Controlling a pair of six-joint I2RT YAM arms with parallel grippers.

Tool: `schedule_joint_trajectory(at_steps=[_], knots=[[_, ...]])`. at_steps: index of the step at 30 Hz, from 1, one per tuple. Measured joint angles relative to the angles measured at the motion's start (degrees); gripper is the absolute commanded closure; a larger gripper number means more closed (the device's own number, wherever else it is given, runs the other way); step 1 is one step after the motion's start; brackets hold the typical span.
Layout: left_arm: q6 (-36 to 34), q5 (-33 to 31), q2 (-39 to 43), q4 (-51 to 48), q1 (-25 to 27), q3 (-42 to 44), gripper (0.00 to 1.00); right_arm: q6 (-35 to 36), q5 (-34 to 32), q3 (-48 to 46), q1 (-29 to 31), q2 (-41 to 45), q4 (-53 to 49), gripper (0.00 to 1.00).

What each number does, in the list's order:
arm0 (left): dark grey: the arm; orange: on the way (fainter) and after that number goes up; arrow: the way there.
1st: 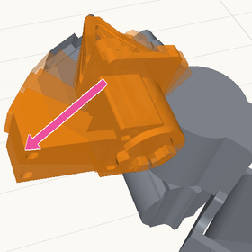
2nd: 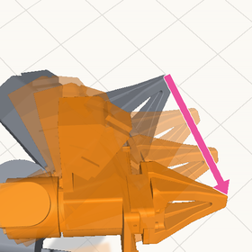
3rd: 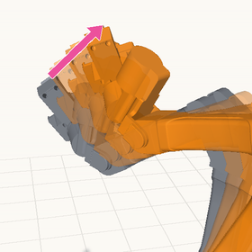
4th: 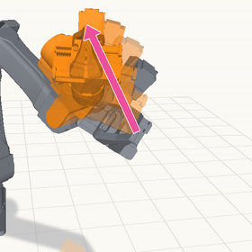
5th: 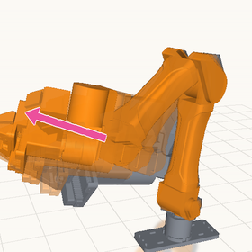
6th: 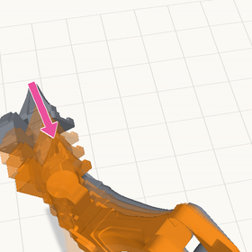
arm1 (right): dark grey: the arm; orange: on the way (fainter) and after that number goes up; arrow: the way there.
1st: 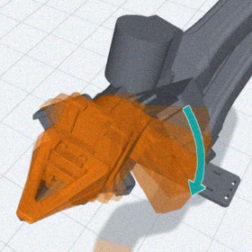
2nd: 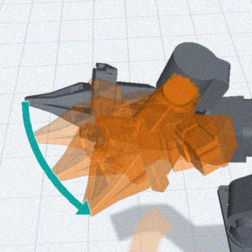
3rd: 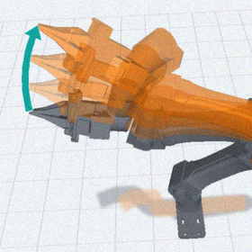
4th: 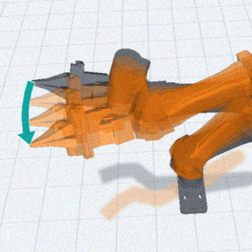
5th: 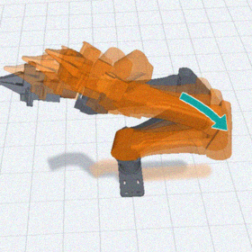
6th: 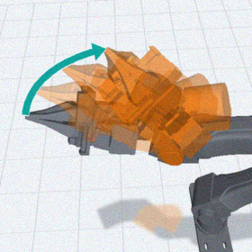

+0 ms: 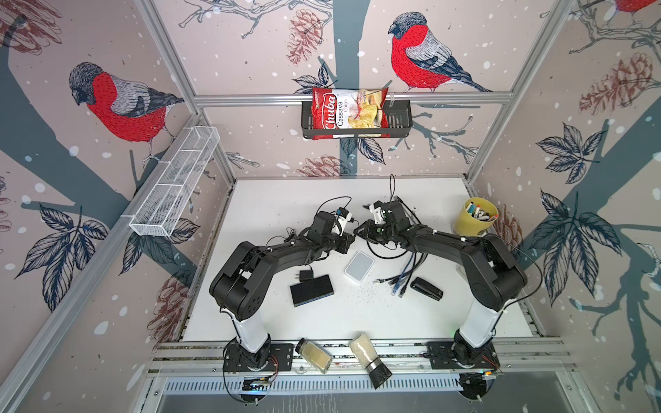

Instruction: Insert the plug into the switch port

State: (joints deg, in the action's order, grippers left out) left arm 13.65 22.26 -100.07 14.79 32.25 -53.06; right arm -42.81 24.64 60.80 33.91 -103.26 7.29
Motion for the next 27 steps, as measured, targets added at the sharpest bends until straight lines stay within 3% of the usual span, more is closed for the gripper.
schedule_joint_trajectory(at_steps=[18, 22, 24, 27], knots=[[-0.2, -0.2, 1.0, -0.1, 0.0, -0.2, 0.99, -2.5, 2.1, 0.6, 0.1, -1.2, 2.8, 0.86], [-0.2, -0.3, 1.0, -0.4, 0.0, -0.2, 0.97, -2.5, 2.3, 0.7, 0.1, -1.4, 3.0, 0.95], [-0.3, -0.5, 1.0, -0.5, 0.0, -0.2, 0.86, -2.5, 2.3, 0.8, 0.1, -1.4, 3.0, 0.96], [-0.6, -0.6, 1.5, -0.5, 0.1, 0.0, 0.58, -2.4, 2.3, 1.1, 0.1, -1.5, 3.0, 0.96]])
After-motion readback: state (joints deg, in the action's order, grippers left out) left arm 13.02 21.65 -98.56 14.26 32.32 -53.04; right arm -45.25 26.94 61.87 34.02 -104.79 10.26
